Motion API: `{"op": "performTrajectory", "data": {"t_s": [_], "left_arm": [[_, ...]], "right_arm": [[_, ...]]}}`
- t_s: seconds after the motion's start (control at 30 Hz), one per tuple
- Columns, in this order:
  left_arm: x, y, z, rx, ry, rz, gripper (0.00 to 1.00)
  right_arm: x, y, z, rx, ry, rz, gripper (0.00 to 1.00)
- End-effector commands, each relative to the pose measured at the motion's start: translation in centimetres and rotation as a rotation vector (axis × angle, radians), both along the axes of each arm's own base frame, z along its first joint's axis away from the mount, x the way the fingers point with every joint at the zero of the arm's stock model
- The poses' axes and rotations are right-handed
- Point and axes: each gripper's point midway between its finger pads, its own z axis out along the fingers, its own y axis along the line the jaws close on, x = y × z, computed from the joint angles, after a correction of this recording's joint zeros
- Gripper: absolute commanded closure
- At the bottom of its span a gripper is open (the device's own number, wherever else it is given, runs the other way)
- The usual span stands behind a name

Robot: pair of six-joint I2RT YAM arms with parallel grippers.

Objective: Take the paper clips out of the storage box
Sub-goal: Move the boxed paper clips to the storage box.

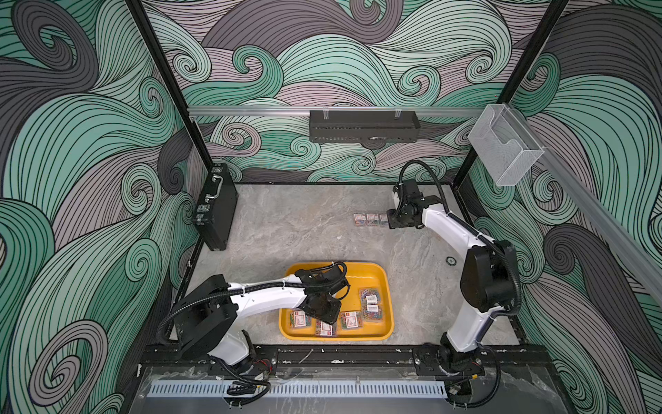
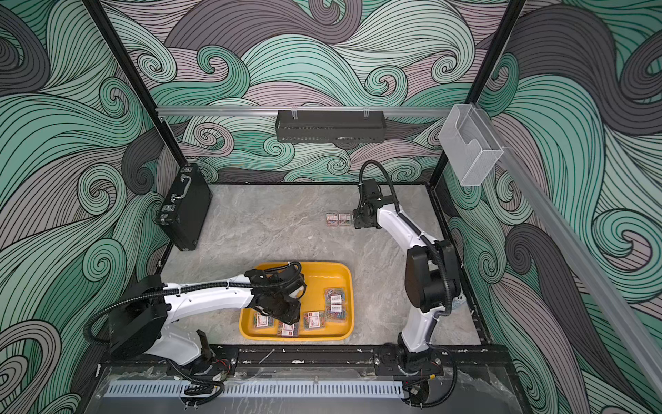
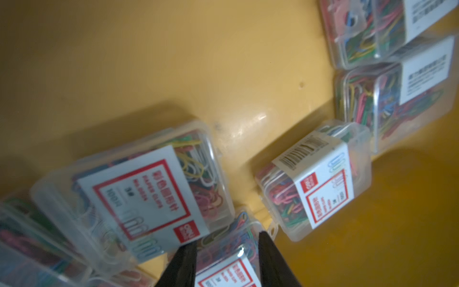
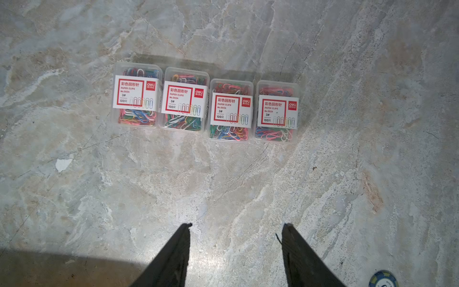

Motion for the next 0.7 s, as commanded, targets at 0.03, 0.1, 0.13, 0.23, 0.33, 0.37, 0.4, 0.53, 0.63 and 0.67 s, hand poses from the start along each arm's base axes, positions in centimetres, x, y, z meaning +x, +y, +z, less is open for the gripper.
{"op": "performTrajectory", "data": {"t_s": [0.03,0.1,0.13,0.23,0.33,0.37,0.4,0.53,0.63,0.67], "left_arm": [[1.1,-0.9,0.1,0.019,-0.034,-0.019,0.6],[1.9,-1.3,0.2,0.02,-0.061,-0.019,0.6],[2.4,-1.6,0.3,0.021,-0.075,-0.018,0.6],[4.0,-2.3,0.6,0.019,-0.112,-0.009,0.59],[6.1,-2.7,0.8,0.016,-0.162,0.014,0.59],[6.8,-2.7,0.9,0.008,-0.167,0.028,0.59],[7.5,-2.7,1.1,0.001,-0.173,0.041,0.59],[9.9,-2.6,2.9,-0.034,-0.216,0.075,0.59],[10.6,-2.2,4.6,-0.045,-0.255,0.083,0.57],[10.6,-1.9,5.1,-0.044,-0.265,0.087,0.56]], "right_arm": [[-0.5,-0.5,0.6,-0.022,-0.013,-0.003,0.4],[-0.6,-0.6,0.6,-0.026,-0.012,-0.005,0.4],[-0.7,-0.6,0.7,-0.027,-0.013,-0.006,0.4],[-0.9,-0.6,0.6,-0.026,-0.01,-0.007,0.4],[-1.1,-0.7,0.5,-0.025,-0.008,-0.01,0.4],[-1.1,-0.7,0.5,-0.023,-0.007,-0.01,0.4],[-1.2,-0.6,0.5,-0.02,-0.006,-0.009,0.4],[-1.6,-0.5,0.7,-0.001,-0.011,-0.012,0.4],[-2.1,-0.4,0.8,0.007,-0.009,-0.009,0.4],[-2.3,-0.5,0.9,0.008,-0.012,-0.008,0.4]]}}
